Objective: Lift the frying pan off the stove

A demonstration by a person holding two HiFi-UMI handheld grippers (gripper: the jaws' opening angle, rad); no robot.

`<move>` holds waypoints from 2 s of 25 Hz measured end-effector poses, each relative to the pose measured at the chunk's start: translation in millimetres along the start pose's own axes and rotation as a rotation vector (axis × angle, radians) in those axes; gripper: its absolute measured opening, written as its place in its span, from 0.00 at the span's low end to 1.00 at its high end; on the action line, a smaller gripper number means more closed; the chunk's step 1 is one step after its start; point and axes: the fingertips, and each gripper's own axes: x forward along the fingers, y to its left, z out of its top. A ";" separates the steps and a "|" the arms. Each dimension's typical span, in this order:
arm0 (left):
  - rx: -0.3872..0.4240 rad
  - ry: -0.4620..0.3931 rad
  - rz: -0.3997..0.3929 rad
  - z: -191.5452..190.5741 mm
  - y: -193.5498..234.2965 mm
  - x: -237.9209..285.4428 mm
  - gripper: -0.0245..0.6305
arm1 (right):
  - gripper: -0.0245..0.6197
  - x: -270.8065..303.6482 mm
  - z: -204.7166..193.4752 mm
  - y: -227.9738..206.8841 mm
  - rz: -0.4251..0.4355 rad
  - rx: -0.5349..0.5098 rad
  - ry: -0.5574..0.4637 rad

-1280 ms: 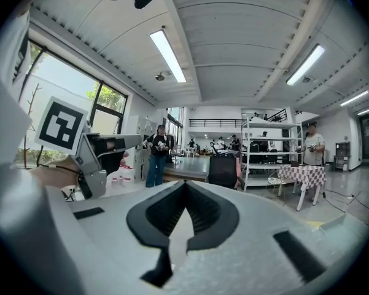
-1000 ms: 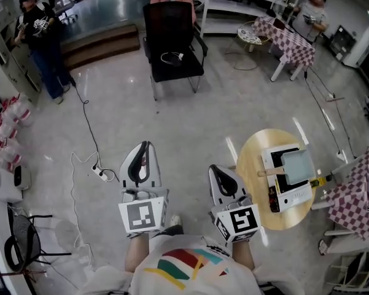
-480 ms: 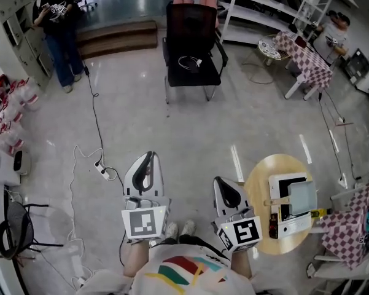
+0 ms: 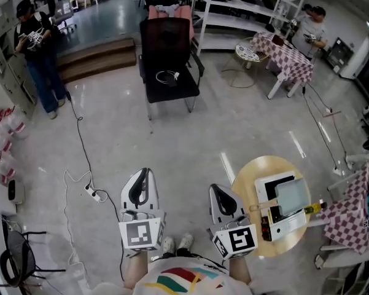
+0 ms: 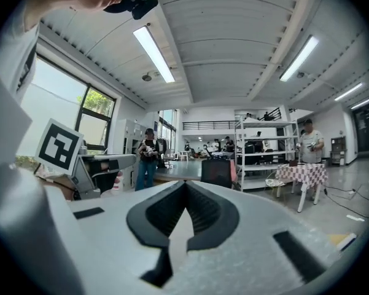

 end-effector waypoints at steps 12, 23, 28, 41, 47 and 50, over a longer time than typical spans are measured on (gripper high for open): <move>-0.083 -0.024 -0.412 12.0 -201.7 82.7 0.07 | 0.03 -129.1 8.3 -165.6 -0.532 0.017 -0.071; -0.111 -0.054 -0.897 10.3 -411.8 75.9 0.07 | 0.03 -281.6 -29.9 -240.3 -1.018 0.063 -0.062; -0.162 -0.024 -1.100 3.7 -473.9 68.9 0.07 | 0.03 -319.6 -33.3 -244.9 -1.199 0.054 -0.025; -0.236 0.021 -1.507 5.0 -524.8 86.3 0.07 | 0.03 -305.2 -23.5 -231.5 -1.600 0.067 -0.012; -0.303 0.140 -1.663 -9.2 -534.9 91.4 0.07 | 0.03 -284.3 -23.6 -229.5 -1.660 0.053 0.030; -0.319 0.167 -1.639 -22.8 -536.1 96.0 0.07 | 0.03 -278.7 -33.0 -231.8 -1.652 0.063 0.050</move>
